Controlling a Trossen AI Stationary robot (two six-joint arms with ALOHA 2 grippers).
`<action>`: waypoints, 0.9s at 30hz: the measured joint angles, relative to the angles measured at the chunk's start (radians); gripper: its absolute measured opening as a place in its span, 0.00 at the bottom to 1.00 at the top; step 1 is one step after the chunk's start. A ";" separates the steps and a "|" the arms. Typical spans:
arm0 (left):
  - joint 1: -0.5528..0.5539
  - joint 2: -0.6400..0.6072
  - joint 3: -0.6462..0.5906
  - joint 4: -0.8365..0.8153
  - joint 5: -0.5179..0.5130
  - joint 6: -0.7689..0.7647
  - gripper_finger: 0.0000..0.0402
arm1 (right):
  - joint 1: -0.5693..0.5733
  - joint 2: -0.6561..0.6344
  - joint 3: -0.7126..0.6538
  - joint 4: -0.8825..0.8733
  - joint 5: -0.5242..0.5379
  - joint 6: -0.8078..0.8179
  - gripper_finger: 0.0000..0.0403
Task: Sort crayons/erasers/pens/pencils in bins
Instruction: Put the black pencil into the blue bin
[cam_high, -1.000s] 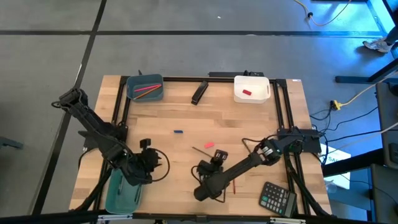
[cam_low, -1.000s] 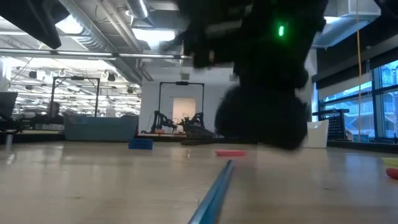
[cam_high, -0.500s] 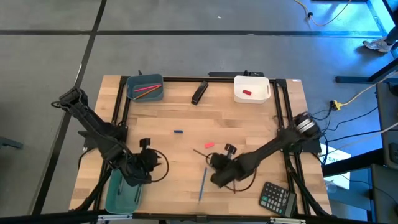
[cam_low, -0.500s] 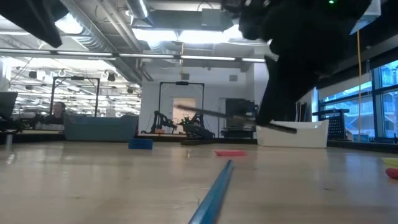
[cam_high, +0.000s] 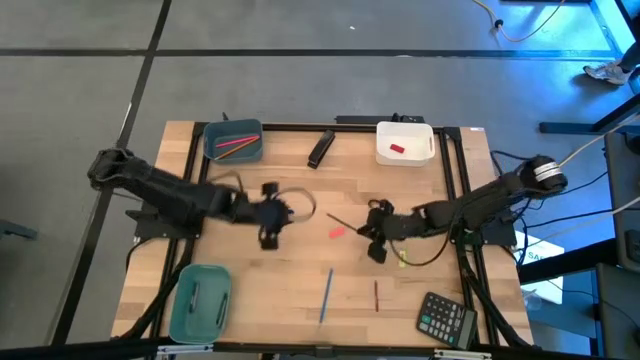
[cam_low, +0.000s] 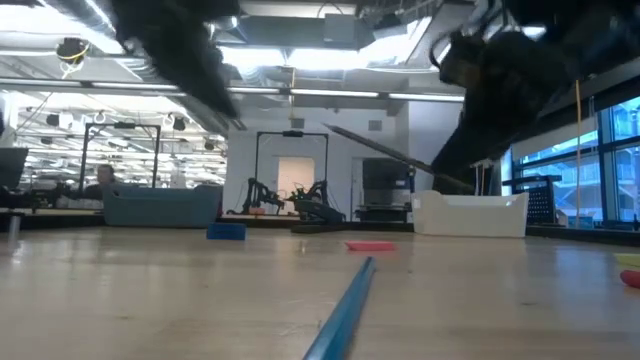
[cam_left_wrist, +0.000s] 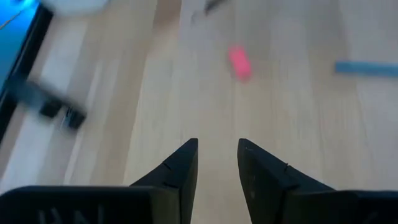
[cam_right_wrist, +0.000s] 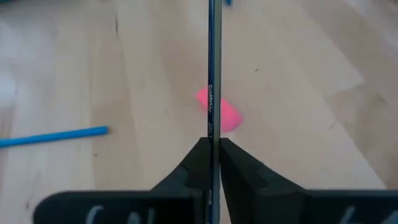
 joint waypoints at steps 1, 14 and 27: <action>0.052 0.000 -0.019 0.081 0.061 0.055 0.26 | -0.023 -0.018 -0.046 0.059 -0.017 -0.016 0.09; 0.572 0.040 -0.156 0.714 0.707 0.343 0.26 | -0.357 -0.055 -0.342 0.622 -0.331 -0.193 0.09; 0.798 0.188 -0.089 1.034 0.883 0.136 0.26 | -0.721 -0.065 -0.207 0.611 -0.969 -0.104 0.09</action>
